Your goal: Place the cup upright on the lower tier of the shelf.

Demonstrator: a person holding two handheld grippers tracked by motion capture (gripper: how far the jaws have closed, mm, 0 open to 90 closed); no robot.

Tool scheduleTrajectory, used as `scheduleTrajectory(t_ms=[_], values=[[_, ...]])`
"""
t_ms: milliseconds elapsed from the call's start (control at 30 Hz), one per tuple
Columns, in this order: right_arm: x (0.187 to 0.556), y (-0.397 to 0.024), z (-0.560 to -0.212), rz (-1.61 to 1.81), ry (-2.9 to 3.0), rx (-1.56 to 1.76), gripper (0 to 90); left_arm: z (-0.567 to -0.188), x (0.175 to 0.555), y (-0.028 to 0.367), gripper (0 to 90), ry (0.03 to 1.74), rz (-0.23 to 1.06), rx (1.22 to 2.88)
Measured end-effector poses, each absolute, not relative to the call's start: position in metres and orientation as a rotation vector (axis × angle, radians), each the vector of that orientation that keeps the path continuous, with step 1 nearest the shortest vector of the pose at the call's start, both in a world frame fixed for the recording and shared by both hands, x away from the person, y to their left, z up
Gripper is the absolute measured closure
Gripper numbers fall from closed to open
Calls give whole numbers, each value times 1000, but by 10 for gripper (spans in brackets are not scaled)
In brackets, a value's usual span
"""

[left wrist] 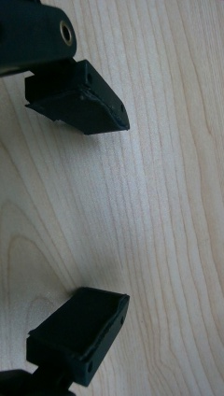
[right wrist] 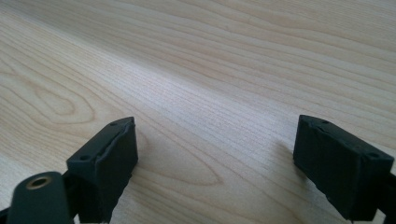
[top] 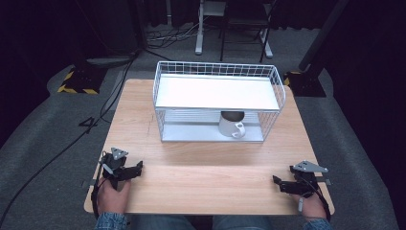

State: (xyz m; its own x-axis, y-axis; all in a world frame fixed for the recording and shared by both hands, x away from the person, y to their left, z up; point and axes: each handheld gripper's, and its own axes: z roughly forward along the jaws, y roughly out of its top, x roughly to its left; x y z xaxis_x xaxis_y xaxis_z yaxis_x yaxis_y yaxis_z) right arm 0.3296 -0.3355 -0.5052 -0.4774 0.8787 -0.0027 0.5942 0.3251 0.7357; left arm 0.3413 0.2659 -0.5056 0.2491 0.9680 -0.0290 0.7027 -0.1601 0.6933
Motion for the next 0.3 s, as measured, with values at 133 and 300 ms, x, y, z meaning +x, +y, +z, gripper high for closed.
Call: scheduleTrajectory(t_ms=[133,300], values=[[330,-334,-505,951,2198,1296,117,-506,341,266,152,1517,579,1932],[330,-334,-506,952,2198,1296,117,-506,341,266,152,1517,579,1932]])
